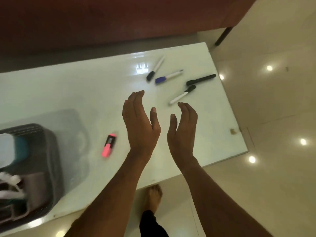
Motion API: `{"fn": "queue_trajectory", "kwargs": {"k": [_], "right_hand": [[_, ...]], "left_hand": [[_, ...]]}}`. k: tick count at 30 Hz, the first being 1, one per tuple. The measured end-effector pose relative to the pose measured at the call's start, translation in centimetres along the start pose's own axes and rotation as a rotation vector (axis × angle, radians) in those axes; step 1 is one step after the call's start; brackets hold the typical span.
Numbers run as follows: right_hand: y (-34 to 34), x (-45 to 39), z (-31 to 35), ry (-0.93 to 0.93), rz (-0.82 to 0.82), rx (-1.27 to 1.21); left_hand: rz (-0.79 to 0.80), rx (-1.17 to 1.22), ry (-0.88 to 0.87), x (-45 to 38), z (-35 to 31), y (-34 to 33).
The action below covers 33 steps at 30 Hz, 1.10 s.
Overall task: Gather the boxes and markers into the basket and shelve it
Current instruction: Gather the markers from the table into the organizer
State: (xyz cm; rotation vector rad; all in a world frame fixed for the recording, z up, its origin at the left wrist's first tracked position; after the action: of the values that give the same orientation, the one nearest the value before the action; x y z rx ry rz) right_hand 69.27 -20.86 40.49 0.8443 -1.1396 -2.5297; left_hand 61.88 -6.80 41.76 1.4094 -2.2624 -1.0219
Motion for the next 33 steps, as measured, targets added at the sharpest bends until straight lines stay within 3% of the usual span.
{"fn": "queue_trajectory", "kwargs": {"k": [6, 12, 17, 21, 25, 29, 33], "right_hand": [[-0.5, -3.7, -6.6, 0.012, 0.026, 0.075], [-4.2, -6.7, -10.1, 0.123, 0.196, 0.166], [-7.8, -7.8, -10.5, 0.242, 0.347, 0.219], [-8.1, -7.7, -10.4, 0.316, 0.347, 0.304], [-6.6, -8.5, -10.2, 0.328, 0.276, 0.303], [-5.3, -11.4, -11.4, 0.259, 0.163, 0.381], [-6.6, -14.1, -13.7, 0.173, 0.307, 0.560]], "left_hand": [[0.095, -0.054, -0.038, -2.1, -3.1, -8.3], [0.146, -0.174, -0.086, -6.1, -3.9, -14.4], [0.180, -0.370, -0.278, -8.9, -4.1, -18.3], [0.250, -0.513, -0.301, -9.5, -3.5, -20.0], [0.301, -0.401, -0.237, -9.4, -4.0, -19.0], [0.121, -0.456, -0.115, -12.2, -4.1, -17.0], [0.046, -0.592, -0.055, -15.3, -2.5, -17.2]]}}
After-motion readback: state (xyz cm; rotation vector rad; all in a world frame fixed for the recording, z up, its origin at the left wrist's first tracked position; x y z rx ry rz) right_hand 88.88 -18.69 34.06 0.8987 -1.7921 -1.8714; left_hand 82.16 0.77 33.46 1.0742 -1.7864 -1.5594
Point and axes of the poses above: each hand's wrist, its own x-axis away from the middle knuckle, its own y-axis out of the back of the hand, z = x × y, the point moved 9 cm from there along -x, towards the middle knuckle, and after that the axes turned 15 degrees about y, right-handed, at the moved point
